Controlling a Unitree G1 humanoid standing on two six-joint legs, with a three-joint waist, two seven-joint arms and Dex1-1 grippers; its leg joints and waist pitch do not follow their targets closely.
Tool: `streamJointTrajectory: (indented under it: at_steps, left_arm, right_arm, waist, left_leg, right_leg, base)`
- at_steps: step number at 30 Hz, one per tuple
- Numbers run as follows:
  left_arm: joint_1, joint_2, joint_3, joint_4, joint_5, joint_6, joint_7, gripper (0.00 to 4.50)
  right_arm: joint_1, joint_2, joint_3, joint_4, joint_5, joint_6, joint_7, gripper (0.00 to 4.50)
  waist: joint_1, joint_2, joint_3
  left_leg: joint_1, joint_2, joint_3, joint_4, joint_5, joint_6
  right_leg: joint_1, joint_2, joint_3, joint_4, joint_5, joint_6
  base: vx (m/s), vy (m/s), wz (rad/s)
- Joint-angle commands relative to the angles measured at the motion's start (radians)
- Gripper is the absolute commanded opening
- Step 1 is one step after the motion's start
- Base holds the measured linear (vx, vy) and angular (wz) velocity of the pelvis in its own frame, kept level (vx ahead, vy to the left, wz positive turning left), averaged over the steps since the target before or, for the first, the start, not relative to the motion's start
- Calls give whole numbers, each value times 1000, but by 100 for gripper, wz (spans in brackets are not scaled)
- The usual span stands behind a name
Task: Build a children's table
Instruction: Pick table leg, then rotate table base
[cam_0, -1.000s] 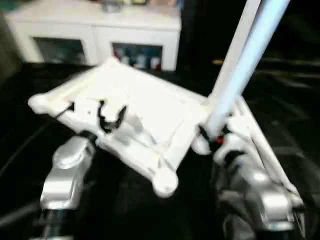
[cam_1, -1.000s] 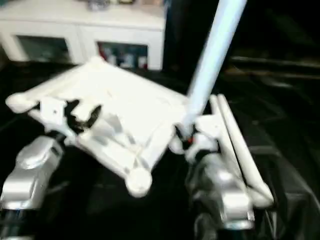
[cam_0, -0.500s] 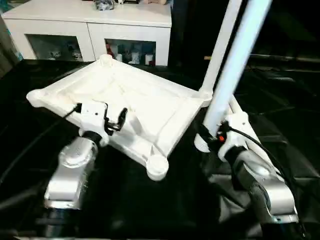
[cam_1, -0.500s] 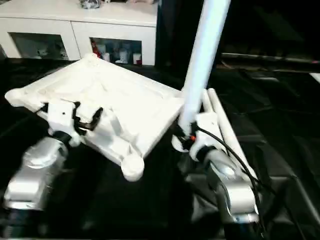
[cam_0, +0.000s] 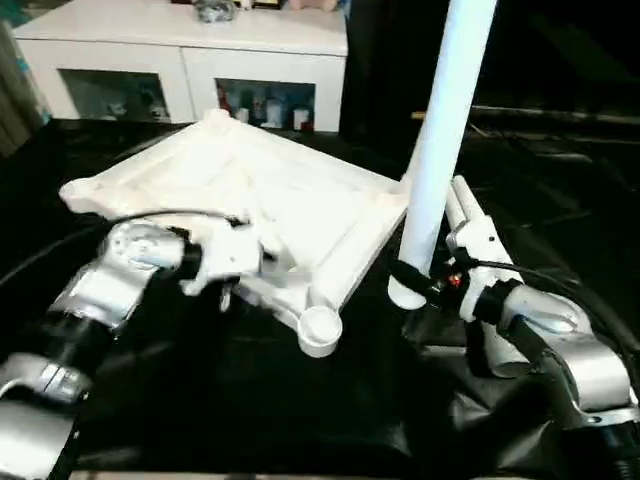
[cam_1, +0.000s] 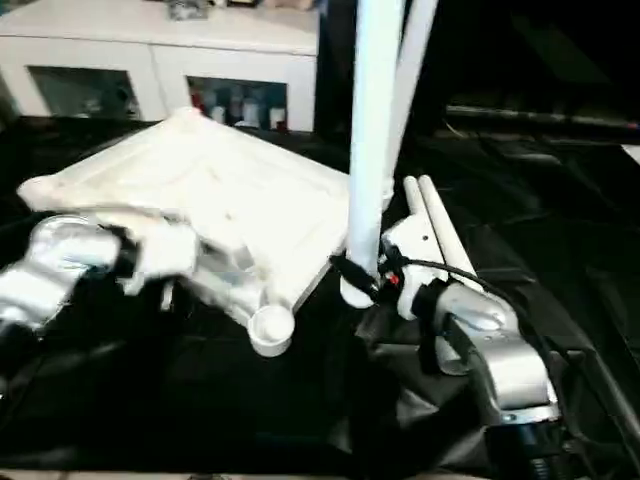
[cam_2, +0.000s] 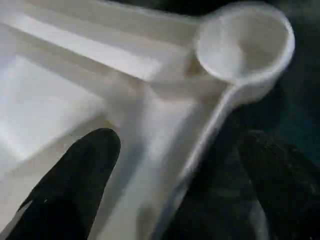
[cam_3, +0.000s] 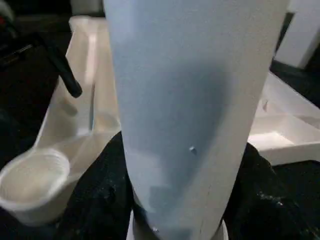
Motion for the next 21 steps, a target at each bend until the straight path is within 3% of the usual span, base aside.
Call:
streamJointTrajectory:
  at_steps: [1, 4, 5, 6, 7, 9, 10, 11, 13, 14, 15, 16, 17, 18, 20, 21]
  left_arm:
    - [-33, 7, -25, 33, 29, -57, -29, 440]
    - [-58, -9, -37, 81, 25, -81, -63, 440]
    - [-90, -41, -55, 152, 55, -137, -45, 424]
    - [-102, -54, -59, 181, 66, -162, -29, 414]
    - [-118, -69, -62, 214, 73, -177, -26, 405]
    - [-140, -88, -61, 258, 74, -195, -28, 405]
    - [-154, -95, -65, 281, 78, -204, -35, 391]
    - [-163, -96, -72, 296, 83, -206, -48, 375]
    - [-168, -97, -77, 307, 87, -207, -57, 367]
    - [-179, -100, -81, 335, 93, -231, -62, 364]
    - [-179, -100, -81, 335, 93, -231, -62, 356]
    - [-195, -103, -86, 371, 108, -262, -60, 343]
    - [-205, -105, -90, 389, 118, -278, -60, 330]
    - [-216, -107, -95, 414, 132, -296, -54, 325]
    - [-239, -113, -103, 467, 157, -336, -29, 315]
    - [-239, -113, -103, 467, 157, -336, -29, 315]
  right_arm:
    - [0, -12, 6, -4, 9, -16, 21, 192]
    - [0, -20, 6, 0, 13, -18, 35, 192]
    - [4, -26, 15, -7, 8, -20, 48, 192]
    - [5, -27, 19, -11, 6, -20, 52, 192]
    - [8, -26, 22, -18, 7, -19, 58, 192]
    - [12, -27, 25, -26, 9, -18, 64, 192]
    - [18, -28, 30, -33, 7, -18, 65, 192]
    - [22, -29, 33, -34, 3, -21, 67, 192]
    - [24, -30, 35, -34, 0, -23, 68, 192]
    - [28, -30, 38, -31, -6, -29, 69, 192]
    - [28, -30, 38, -31, -6, -29, 69, 192]
    - [32, -31, 39, -33, -9, -31, 67, 192]
    - [34, -31, 40, -36, -10, -32, 67, 192]
    - [36, -32, 41, -40, -10, -31, 66, 192]
    - [46, -34, 42, -55, -10, -28, 62, 192]
    - [46, -34, 42, -55, -10, -28, 62, 192]
  waist:
    - [5, 12, -72]
    - [7, 15, -75]
    - [8, 23, -75]
    - [9, 16, -76]
    - [13, 23, -75]
    - [14, 19, -72]
    - [17, 21, -70]
    - [22, 30, -69]
    - [22, 24, -65]
    - [23, 27, -63]
    - [24, 26, -63]
    - [28, 43, -63]
    - [28, 34, -63]
    - [30, 33, -64]
    - [33, 44, -64]
    - [33, 44, -64]
  left_leg:
    - [16, 71, -28, -77, -145, 1]
    - [17, 72, -24, -69, -88, 39]
    - [18, 73, -25, -67, -88, 41]
    - [21, 71, -21, -65, -97, 47]
    - [20, 72, -23, -64, -96, 52]
    - [21, 75, -22, -67, -120, 47]
    - [22, 76, -22, -68, -138, 41]
    - [25, 78, -23, -69, -160, 29]
    - [26, 81, -23, -74, -186, 15]
    - [28, 78, -21, -74, -211, 3]
    - [28, 78, -21, -74, -212, 1]
    - [30, 79, -23, -73, -218, -4]
    - [30, 78, -21, -74, -229, -8]
    - [30, 78, -21, -74, -228, -9]
    - [29, 77, -23, -73, -222, -11]
    - [29, 77, -22, -73, -221, -10]
  right_leg:
    - [47, -95, 58, -59, 8, -229]
    - [51, -93, 54, -48, 127, -272]
    - [50, -93, 53, -47, 133, -277]
    - [53, -90, 53, -50, 133, -282]
    - [55, -93, 53, -51, 128, -285]
    - [55, -92, 52, -55, 89, -287]
    - [54, -94, 53, -59, 48, -285]
    - [52, -96, 53, -62, 4, -281]
    - [51, -94, 53, -66, -36, -276]
    - [49, -94, 56, -72, -80, -270]
    - [50, -94, 56, -72, -88, -268]
    - [46, -96, 57, -72, -104, -264]
    - [48, -93, 57, -77, -124, -256]
    - [48, -94, 57, -77, -124, -255]
    - [49, -93, 56, -76, -121, -251]
    - [49, -93, 56, -77, -120, -250]
  base:
    - [61, -14, -3]
    - [38, -10, -2]
    - [0, 0, 0]
    - [0, 0, 0]
    - [0, 0, 0]
    - [0, 0, 0]
    - [0, 0, 0]
    - [0, 0, 0]
    - [0, 0, 0]
    - [0, 0, 0]
    - [0, 0, 0]
    - [0, 0, 0]
    - [0, 0, 0]
    - [0, 0, 0]
    - [0, 0, 0]
    - [0, 0, 0]
